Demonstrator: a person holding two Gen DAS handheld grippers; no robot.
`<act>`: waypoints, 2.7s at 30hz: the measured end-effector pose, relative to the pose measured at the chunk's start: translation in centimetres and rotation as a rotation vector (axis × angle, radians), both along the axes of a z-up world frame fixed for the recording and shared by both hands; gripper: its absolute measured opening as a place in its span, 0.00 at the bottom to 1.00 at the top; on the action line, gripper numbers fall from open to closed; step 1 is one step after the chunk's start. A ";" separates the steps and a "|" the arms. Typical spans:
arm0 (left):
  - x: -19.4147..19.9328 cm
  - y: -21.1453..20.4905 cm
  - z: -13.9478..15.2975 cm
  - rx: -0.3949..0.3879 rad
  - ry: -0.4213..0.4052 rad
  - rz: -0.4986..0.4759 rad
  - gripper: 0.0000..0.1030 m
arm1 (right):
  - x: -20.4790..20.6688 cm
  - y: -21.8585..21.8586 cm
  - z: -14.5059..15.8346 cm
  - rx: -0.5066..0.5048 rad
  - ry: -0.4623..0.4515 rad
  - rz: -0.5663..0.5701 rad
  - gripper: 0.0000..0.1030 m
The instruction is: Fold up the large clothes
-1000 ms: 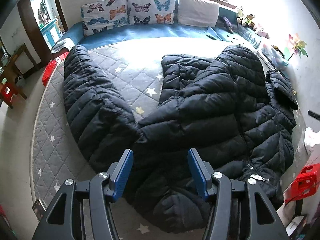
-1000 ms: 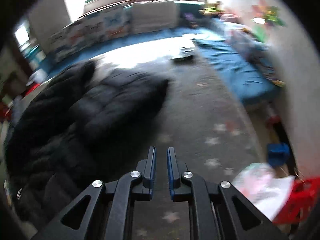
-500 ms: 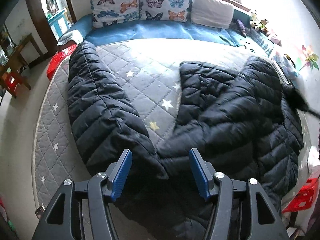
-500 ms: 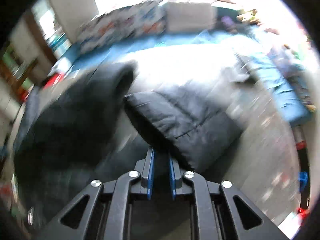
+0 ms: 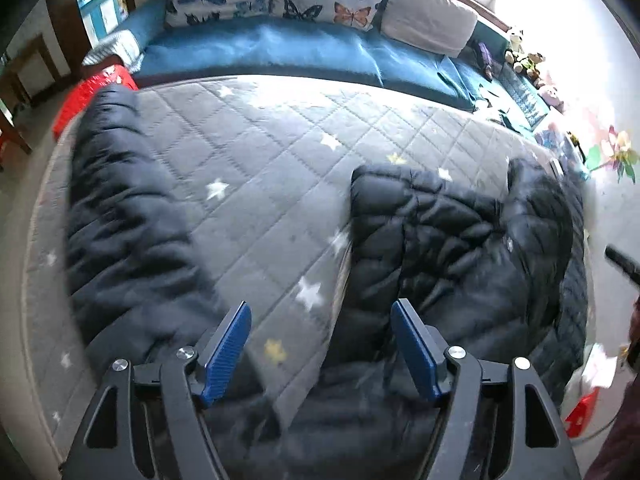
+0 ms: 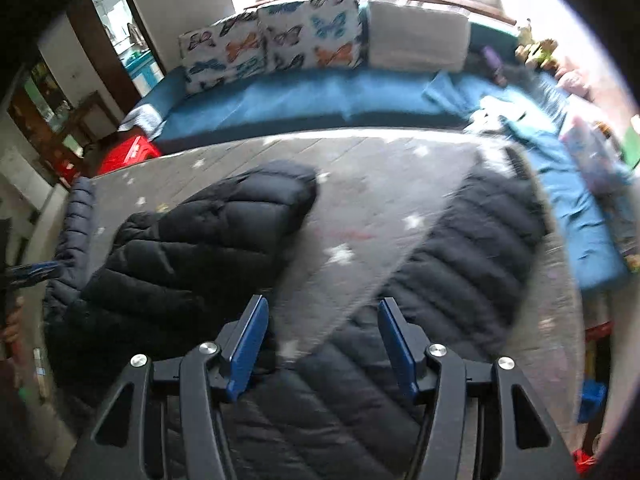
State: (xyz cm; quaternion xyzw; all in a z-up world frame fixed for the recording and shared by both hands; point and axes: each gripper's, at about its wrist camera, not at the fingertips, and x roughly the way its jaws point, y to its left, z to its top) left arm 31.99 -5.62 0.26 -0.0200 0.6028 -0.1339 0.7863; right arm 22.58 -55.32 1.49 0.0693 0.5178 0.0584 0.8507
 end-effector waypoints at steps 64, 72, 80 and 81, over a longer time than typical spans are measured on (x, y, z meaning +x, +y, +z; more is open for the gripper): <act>-17.8 6.8 7.7 0.029 -0.261 0.054 0.84 | -11.2 5.1 1.8 0.042 0.066 0.025 0.61; -26.4 10.4 0.2 -0.113 -0.140 0.176 0.90 | -19.2 5.1 -7.2 0.209 0.158 -0.010 0.61; -28.1 12.6 -5.8 -0.391 0.006 0.326 0.90 | -21.4 3.6 -9.6 0.471 0.085 -0.084 0.61; -28.2 12.5 -6.1 -0.413 0.014 0.327 0.90 | -21.3 3.9 -9.7 0.477 0.084 -0.083 0.61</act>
